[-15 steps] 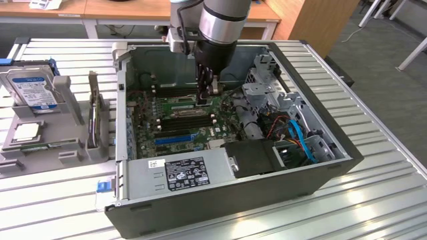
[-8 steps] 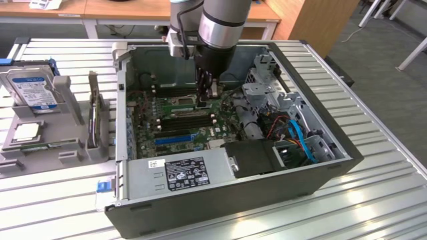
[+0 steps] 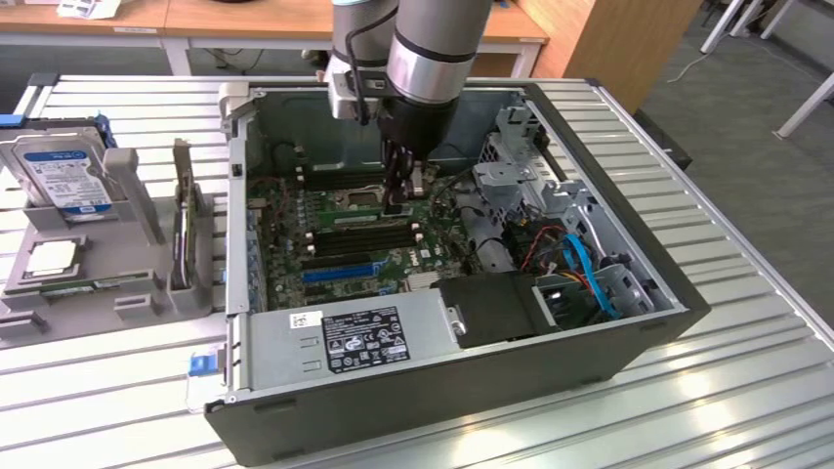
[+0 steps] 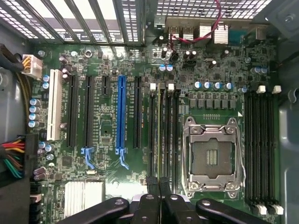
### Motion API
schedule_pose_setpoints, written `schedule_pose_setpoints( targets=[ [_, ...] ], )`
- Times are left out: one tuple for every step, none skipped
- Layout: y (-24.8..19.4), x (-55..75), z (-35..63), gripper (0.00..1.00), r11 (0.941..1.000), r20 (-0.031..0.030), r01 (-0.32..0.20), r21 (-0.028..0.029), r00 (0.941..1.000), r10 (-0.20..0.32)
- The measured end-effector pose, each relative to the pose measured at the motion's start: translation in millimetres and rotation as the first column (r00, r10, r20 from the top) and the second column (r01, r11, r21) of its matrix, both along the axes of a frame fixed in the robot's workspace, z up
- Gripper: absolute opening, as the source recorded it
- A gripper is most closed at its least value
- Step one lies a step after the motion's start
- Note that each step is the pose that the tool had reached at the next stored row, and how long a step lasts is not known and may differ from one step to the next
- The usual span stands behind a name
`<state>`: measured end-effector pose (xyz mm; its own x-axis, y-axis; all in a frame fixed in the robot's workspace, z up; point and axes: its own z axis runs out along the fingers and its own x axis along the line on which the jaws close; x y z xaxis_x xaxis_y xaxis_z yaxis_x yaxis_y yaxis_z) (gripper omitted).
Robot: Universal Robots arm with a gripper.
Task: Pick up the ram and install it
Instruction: 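Insert the ram into the slot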
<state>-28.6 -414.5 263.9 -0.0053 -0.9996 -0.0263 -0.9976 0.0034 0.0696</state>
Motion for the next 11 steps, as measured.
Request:
schedule_pose_setpoints(
  targets=[
    [0.0, 0.0, -1.2, 0.11, 1.0, 0.0, 0.0, 0.0, 1.0, 0.0],
    [0.0, 0.0, -2.5, 0.11, 1.0, 0.0, 0.0, 0.0, 1.0, 0.0],
    [0.0, 0.0, -3.6, 0.11, 1.0, 0.0, 0.0, 0.0, 1.0, 0.0],
    [0.0, 0.0, -4.6, 0.11, 1.0, 0.0, 0.0, 0.0, 1.0, 0.0],
    [0.0, 0.0, -5.6, 0.11, 1.0, 0.0, 0.0, 0.0, 1.0, 0.0],
    [0.0, 0.0, -6.5, 0.11, 1.0, 0.0, 0.0, 0.0, 1.0, 0.0],
    [0.0, 0.0, -7.0, 0.11, 1.0, 0.0, 0.0, 0.0, 1.0, 0.0],
    [0.0, 0.0, -7.1, 0.11, 1.0, 0.0, 0.0, -0.0001, 1.0, 0.0],
    [0.0, 0.0, -7.0, 0.11, 1.0, -0.0001, 0.0, -0.0002, 1.0, 0.0],
    [0.0, 0.0, -7.1, 0.11, 1.0, -0.0001, 0.0, -0.0002, 1.0, 0.0],
    [0.0, 0.0, -7.1, 0.11, 1.0, -0.0001, 0.0, -0.0002, 1.0, 0.0]
  ],
)
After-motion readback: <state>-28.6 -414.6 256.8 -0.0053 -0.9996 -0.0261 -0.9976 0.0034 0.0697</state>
